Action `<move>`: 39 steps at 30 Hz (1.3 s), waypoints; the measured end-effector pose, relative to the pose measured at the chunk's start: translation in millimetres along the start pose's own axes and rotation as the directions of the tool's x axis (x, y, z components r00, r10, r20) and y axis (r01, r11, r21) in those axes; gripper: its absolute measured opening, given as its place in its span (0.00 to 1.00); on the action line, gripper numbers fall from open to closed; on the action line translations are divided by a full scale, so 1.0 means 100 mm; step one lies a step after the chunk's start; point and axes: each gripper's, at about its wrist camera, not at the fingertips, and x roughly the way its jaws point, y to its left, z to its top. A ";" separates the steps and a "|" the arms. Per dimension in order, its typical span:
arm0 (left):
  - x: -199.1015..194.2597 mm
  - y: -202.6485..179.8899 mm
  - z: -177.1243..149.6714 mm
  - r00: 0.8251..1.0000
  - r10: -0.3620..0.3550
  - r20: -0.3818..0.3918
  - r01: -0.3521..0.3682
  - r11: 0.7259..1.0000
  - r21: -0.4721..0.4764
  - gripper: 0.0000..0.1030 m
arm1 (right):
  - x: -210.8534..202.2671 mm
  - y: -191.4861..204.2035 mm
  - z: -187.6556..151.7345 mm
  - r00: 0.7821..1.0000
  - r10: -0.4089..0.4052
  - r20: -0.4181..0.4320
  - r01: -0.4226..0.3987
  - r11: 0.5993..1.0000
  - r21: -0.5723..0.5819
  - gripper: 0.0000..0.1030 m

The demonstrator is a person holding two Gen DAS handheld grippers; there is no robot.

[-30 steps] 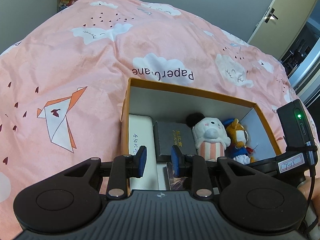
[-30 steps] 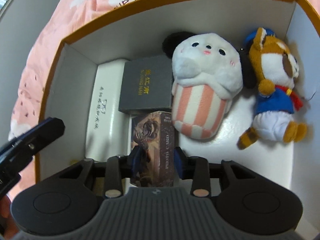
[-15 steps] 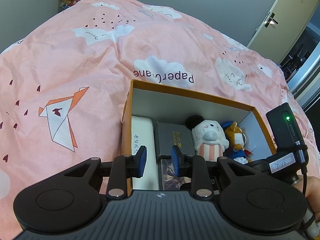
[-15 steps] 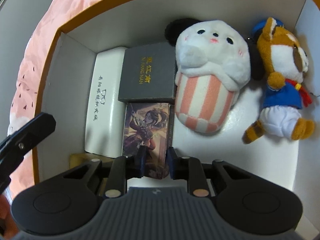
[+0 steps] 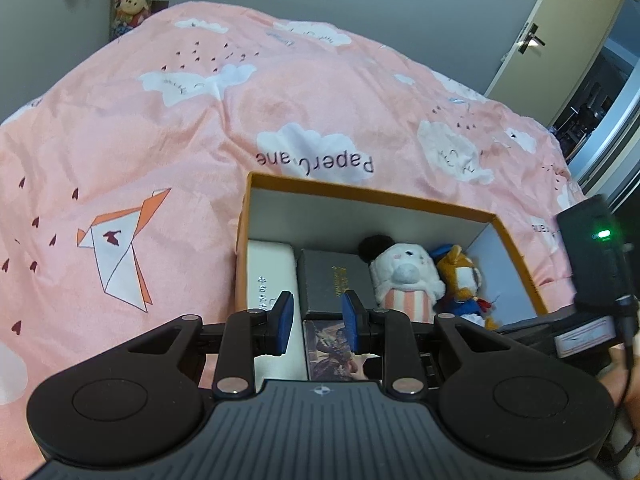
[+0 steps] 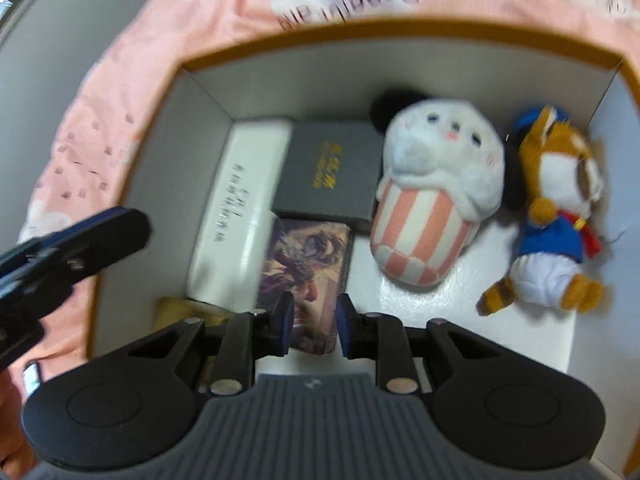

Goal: Organize objects
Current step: 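Withdraw both grippers and reach the left gripper to the pink pouch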

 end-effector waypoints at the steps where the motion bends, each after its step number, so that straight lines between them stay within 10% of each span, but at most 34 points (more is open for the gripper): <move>1: -0.04 -0.03 -0.01 1.000 -0.003 0.004 0.003 1.000 0.005 0.29 | -0.11 0.00 -0.03 1.000 0.012 0.025 -0.011 1.000 -0.007 0.24; 15: -0.45 -0.81 -0.57 0.972 -0.211 -0.107 0.224 0.965 0.134 0.29 | -1.55 -0.22 -1.28 0.920 -0.054 0.389 0.064 0.998 -0.013 0.25; 26: 0.02 -1.11 -1.29 0.863 -0.327 -0.385 0.344 0.939 -0.027 0.29 | -1.54 -0.75 -2.33 0.916 -0.202 0.348 0.153 0.975 0.162 0.27; 34: 0.01 -1.23 -1.41 0.872 -0.255 -0.417 0.291 0.957 0.022 0.33 | -1.38 -0.86 -2.57 0.917 -0.252 0.310 0.210 0.964 0.163 0.27; 39: 0.05 -1.25 -1.48 0.846 -0.305 -0.437 0.318 0.947 -0.046 0.46 | -1.29 -0.92 -2.63 0.926 -0.233 0.297 0.192 0.968 0.160 0.26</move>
